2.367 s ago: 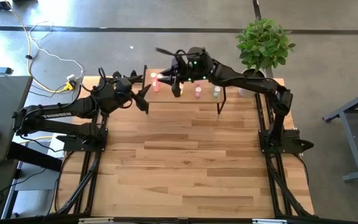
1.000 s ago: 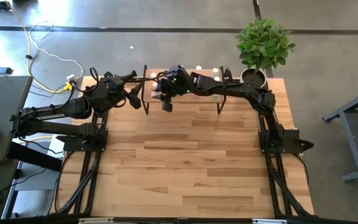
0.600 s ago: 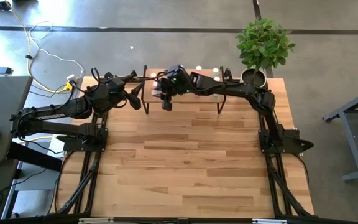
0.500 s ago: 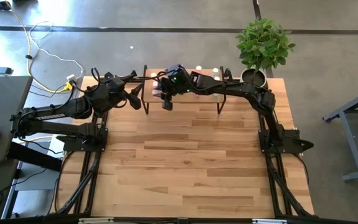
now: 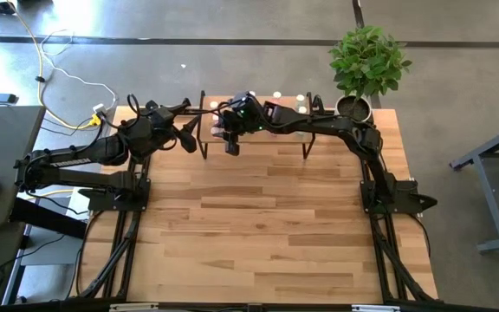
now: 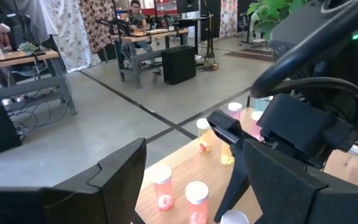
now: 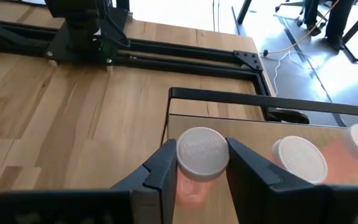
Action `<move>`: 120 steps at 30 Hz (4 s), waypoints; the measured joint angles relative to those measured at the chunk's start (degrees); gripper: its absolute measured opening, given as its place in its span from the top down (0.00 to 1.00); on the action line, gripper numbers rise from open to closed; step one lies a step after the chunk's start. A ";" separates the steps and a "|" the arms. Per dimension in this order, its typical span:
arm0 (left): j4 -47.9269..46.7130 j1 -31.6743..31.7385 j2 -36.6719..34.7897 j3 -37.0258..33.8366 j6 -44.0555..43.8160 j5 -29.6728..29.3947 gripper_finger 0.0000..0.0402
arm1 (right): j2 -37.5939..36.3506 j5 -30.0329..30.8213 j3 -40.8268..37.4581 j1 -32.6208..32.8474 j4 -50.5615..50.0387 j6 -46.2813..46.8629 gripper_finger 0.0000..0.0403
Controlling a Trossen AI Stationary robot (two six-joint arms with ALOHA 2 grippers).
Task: Pick and place medicine bottles onto shelf by color
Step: Put the pink pill bottle on the shelf aligned with the pink pill bottles, then adjust the pink pill bottles on the shelf
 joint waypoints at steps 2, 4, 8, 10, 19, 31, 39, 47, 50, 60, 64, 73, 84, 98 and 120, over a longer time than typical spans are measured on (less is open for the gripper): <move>-0.03 0.00 0.02 0.00 0.01 0.01 0.36 | 0.00 0.20 0.00 0.02 0.22 -0.35 0.75; -0.03 0.00 0.02 0.00 0.00 0.00 0.36 | 0.00 0.49 0.00 -0.01 0.24 -0.38 0.75; -0.05 0.00 0.02 0.00 0.00 0.01 0.36 | 0.00 0.92 0.00 -0.37 0.22 0.07 0.75; -0.07 0.00 0.02 0.00 0.02 0.00 0.36 | 0.02 1.41 0.00 -0.38 0.31 0.06 0.75; -0.75 0.00 0.02 0.00 0.02 0.02 0.36 | 0.04 2.76 0.00 -0.40 0.24 0.04 0.75; -0.90 0.00 0.02 0.00 0.02 0.02 0.36 | 0.32 2.94 0.00 -0.40 -0.40 0.36 0.65; -0.90 0.00 0.02 0.00 0.02 0.02 0.36 | 0.28 3.75 0.00 -0.40 -0.20 1.44 0.65; -0.88 0.00 0.02 0.00 0.02 0.02 0.36 | 0.24 4.00 0.00 -0.40 0.07 1.30 0.65; -0.88 0.00 0.02 0.00 0.02 0.04 0.36 | 0.24 3.99 0.00 -0.40 0.20 1.33 0.65; -1.66 0.02 0.02 0.00 0.02 0.04 0.36 | 0.13 3.96 0.00 -0.38 0.69 1.55 0.65; -2.77 0.00 0.02 0.00 0.02 0.05 0.36 | 0.11 3.96 0.00 -0.38 0.73 1.55 0.65; -2.82 0.02 0.02 0.00 0.02 0.04 0.36 | 0.02 3.64 0.00 -0.35 2.41 1.57 0.65; -2.82 0.03 0.02 0.00 0.04 0.04 0.36 | -1.50 3.26 0.54 -0.22 1.69 1.57 0.65; -2.80 0.04 0.00 0.00 1.50 0.04 0.36 | -1.77 4.13 10.56 -0.42 -9.36 4.54 0.65; -6.19 0.57 -10.67 0.01 5.02 9.44 0.36 | -1.68 14.39 23.51 -4.26 -11.81 13.38 0.65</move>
